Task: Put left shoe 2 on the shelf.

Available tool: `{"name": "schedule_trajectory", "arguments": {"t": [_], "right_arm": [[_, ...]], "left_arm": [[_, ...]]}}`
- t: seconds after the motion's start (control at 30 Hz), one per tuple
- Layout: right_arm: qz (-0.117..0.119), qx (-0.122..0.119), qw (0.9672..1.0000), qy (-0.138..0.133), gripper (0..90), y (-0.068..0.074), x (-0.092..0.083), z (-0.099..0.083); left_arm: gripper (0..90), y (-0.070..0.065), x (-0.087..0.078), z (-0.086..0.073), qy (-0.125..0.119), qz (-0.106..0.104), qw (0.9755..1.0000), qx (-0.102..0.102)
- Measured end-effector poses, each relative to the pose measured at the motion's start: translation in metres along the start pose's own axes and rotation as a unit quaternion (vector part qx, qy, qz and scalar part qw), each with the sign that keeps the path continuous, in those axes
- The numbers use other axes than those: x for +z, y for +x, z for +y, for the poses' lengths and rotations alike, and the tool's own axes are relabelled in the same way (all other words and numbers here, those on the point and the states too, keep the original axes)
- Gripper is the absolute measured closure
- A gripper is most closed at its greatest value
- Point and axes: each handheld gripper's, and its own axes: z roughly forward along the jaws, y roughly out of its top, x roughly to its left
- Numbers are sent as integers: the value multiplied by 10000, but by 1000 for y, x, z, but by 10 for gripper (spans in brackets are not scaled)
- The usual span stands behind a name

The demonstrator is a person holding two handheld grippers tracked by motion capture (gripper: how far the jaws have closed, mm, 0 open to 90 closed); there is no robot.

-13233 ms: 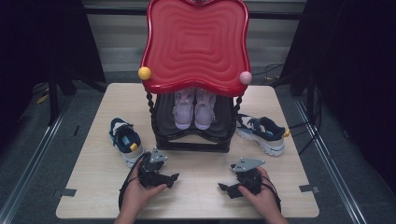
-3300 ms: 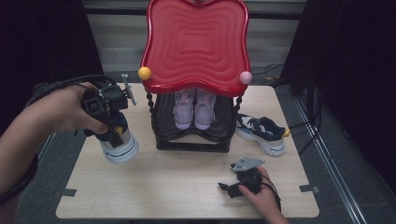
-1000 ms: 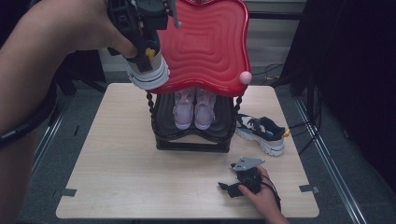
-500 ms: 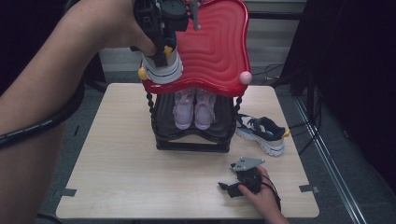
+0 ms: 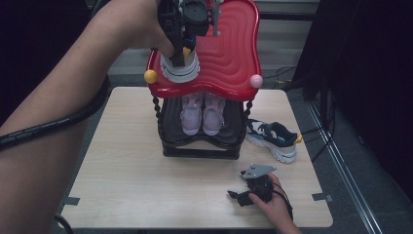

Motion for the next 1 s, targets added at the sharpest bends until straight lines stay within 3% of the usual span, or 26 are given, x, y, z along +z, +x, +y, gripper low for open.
{"name": "schedule_trajectory", "arguments": {"t": [0.23,0.5,1.0], "right_arm": [[3,2,10000,1,134,0,0,0],[4,1,10000,0,134,0,0,0],[4,3,10000,0,134,0,0,0]], "left_arm": [[724,5,11,7,78,60,9999,127],[722,11,21,17,82,142,9990,405],[716,17,36,23,38,70,9986,528]]}}
